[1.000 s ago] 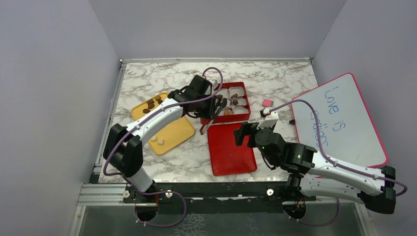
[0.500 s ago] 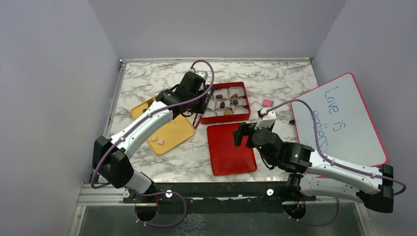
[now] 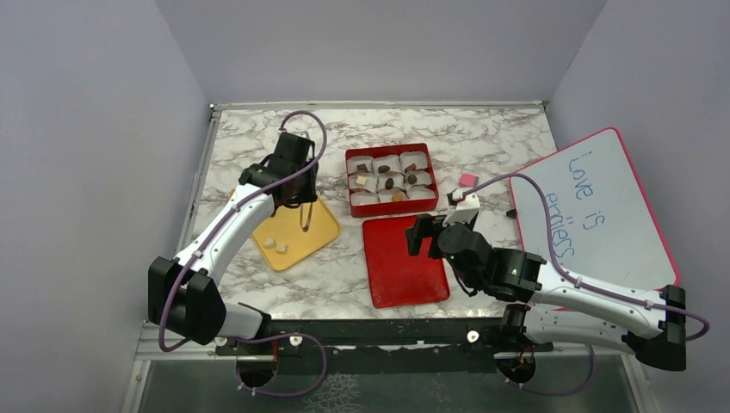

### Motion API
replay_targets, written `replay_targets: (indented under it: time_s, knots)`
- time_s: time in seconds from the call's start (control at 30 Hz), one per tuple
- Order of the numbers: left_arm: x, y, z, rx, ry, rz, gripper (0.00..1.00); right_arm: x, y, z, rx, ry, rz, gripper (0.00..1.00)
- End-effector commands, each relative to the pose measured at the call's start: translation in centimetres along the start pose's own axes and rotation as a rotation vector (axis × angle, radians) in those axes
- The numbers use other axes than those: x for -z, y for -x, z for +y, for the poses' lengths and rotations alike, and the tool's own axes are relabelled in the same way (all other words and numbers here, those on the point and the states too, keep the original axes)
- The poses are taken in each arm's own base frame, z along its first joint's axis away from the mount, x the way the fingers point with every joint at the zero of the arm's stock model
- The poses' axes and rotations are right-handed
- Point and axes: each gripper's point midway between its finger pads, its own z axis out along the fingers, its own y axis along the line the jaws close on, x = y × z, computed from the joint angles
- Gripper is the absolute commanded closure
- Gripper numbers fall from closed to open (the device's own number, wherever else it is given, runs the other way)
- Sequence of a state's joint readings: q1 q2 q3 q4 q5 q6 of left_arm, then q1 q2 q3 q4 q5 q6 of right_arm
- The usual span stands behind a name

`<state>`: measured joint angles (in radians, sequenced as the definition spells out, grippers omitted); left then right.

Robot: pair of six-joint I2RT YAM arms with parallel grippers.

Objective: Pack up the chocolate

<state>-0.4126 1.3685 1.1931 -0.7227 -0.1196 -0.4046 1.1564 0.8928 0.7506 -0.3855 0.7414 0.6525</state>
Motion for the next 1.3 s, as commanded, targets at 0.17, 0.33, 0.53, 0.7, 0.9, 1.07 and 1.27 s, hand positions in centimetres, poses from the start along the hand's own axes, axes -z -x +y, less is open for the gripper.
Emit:
replay_targets:
  time_s: [0.17, 0.33, 0.53, 0.7, 0.9, 1.07, 1.27]
  knots:
    - [-0.9, -1.9, 7.6, 0.084, 0.188, 0.047, 0.68, -0.2, 0.3, 0.6, -0.006, 0.017, -0.006, 0.05]
    - [-0.9, -3.1, 9.5, 0.141, 0.208, 0.071, 0.68, -0.2, 0.2, 0.3, -0.005, 0.011, -0.007, 0.05]
    - [-0.8, -4.8, 10.9, 0.188, 0.226, 0.105, 0.68, -0.3, 0.1, 0.4, 0.006, 0.009, -0.004, 0.05]
    - [-0.5, -5.4, 11.2, 0.2, 0.221, 0.116, 0.68, -0.4, 0.0, 0.6, 0.006, 0.016, -0.004, 0.05]
    - [-0.4, -5.9, 11.3, 0.206, 0.222, 0.126, 0.68, -0.3, 0.0, 0.5, 0.002, 0.017, -0.004, 0.05]
    - [-1.1, -6.6, 11.4, 0.211, 0.216, 0.165, 0.66, -0.2, 0.0, 0.5, -0.003, 0.02, -0.003, 0.05]
    - [-1.7, -6.7, 11.7, 0.222, 0.216, 0.183, 0.65, -0.2, 0.0, 0.4, -0.005, 0.017, -0.003, 0.05]
